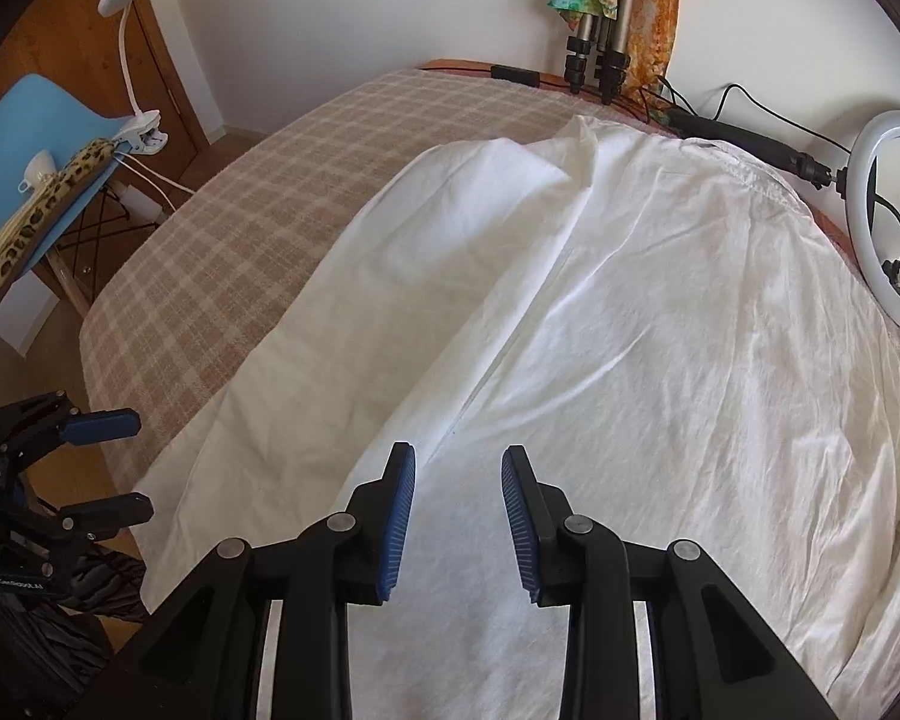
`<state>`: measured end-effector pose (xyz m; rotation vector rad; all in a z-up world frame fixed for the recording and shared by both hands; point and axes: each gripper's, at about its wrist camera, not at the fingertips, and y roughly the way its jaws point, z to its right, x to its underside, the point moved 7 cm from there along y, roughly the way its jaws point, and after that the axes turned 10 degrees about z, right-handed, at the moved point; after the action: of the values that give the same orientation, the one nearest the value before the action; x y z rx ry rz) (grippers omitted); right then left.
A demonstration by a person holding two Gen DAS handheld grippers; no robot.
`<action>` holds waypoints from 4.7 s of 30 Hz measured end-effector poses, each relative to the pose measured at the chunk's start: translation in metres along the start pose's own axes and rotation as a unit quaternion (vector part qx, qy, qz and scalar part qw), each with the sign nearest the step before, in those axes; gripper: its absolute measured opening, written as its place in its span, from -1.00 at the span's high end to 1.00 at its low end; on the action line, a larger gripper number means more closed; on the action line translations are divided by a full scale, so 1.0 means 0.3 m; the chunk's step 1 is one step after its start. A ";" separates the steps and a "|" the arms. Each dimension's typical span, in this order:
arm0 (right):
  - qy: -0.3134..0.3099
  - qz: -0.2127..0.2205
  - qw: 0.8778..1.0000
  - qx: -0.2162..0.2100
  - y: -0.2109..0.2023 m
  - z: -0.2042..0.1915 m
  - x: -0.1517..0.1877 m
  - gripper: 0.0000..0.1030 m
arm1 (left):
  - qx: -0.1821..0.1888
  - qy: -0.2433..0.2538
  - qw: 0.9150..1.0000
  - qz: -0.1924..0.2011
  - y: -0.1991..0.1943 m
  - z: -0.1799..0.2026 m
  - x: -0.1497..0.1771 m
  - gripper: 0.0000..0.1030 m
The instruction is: Fold small clothes
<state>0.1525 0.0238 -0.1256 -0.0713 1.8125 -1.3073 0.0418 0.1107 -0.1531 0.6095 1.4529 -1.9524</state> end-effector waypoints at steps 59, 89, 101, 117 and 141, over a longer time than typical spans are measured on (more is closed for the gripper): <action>0.230 0.049 0.972 0.010 0.100 0.452 -0.231 0.96 | 0.218 0.051 0.974 -0.032 0.019 0.464 -0.028 0.95; 0.241 0.044 0.968 0.056 0.063 0.632 -0.059 0.45 | 0.179 0.151 0.968 -0.090 0.145 0.478 0.010 0.88; 0.289 0.137 0.942 0.099 -0.428 0.864 0.199 0.31 | 0.192 0.125 0.972 -0.050 0.112 0.507 -0.108 0.59; 0.357 0.117 0.906 0.193 -0.747 1.180 0.719 0.06 | 0.225 0.158 0.960 -0.049 0.154 0.743 -0.120 0.36; 0.351 0.128 0.917 0.139 -0.706 1.071 0.764 1.00 | 0.238 0.143 0.955 -0.100 0.321 0.831 -0.075 0.33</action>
<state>0.1377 -0.4238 -0.1179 0.8659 2.0859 -1.4901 0.1266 -0.1426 -0.1307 1.0271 1.2406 -2.4866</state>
